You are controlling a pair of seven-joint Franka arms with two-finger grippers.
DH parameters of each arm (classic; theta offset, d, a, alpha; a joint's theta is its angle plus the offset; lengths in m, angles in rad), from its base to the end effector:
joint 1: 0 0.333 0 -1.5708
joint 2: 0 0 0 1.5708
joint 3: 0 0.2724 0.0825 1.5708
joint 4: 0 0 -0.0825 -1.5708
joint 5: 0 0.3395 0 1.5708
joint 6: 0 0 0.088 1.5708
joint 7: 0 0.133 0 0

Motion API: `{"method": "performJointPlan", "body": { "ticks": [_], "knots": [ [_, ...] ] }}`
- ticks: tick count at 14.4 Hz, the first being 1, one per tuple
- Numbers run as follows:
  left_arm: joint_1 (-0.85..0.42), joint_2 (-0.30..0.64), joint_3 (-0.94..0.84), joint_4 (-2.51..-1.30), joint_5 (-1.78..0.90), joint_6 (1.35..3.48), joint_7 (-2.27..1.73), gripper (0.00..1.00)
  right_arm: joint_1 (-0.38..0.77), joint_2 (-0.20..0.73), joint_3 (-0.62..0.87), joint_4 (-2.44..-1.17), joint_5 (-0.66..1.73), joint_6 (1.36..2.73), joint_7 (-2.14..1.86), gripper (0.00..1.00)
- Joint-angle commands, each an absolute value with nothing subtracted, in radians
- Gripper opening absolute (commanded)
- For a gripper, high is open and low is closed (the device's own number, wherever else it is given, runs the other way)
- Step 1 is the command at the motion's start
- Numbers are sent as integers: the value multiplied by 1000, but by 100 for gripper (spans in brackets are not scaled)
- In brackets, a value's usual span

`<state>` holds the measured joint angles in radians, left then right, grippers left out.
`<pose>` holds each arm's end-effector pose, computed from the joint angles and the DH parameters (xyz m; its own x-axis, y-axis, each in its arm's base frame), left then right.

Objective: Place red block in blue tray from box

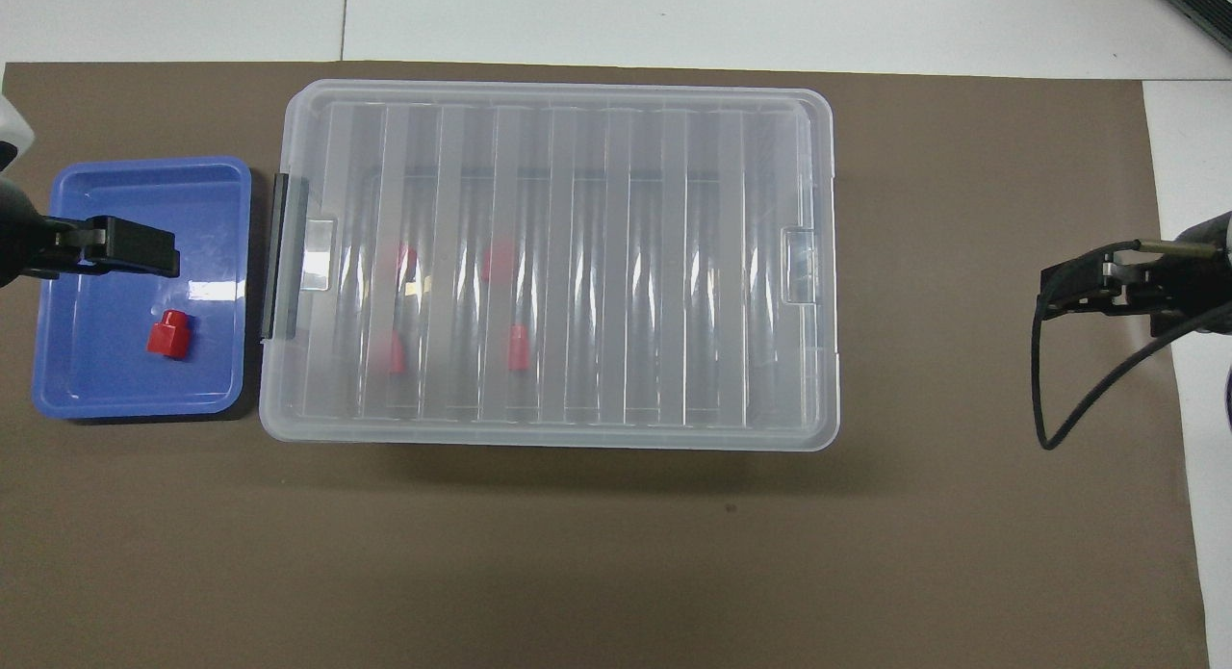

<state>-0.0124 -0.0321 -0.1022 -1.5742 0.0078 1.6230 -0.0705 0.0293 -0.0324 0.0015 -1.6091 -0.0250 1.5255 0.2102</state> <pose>0.5059 -0.0580 0.5746 0.9957 -0.0443 0.0812 -0.0440 -0.9990 -0.0054 0.4946 0.0118 0.5511 0.9827 -0.1795 -0.0448 -0.1780 -0.9834 0.0352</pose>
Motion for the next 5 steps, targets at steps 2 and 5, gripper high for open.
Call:
{"method": "performJointPlan", "body": {
  "ticks": [2, 5],
  "knots": [
    [5, -58, -112, -1611, 21, 1634, -71, 100, 28, -49, 3, -1628, -20, 1520, 218, 100],
    [5, -60, -113, -1611, 21, 1634, -71, 100, 28, -49, 3, -1628, -18, 1523, 225, 100]
  ]
}}
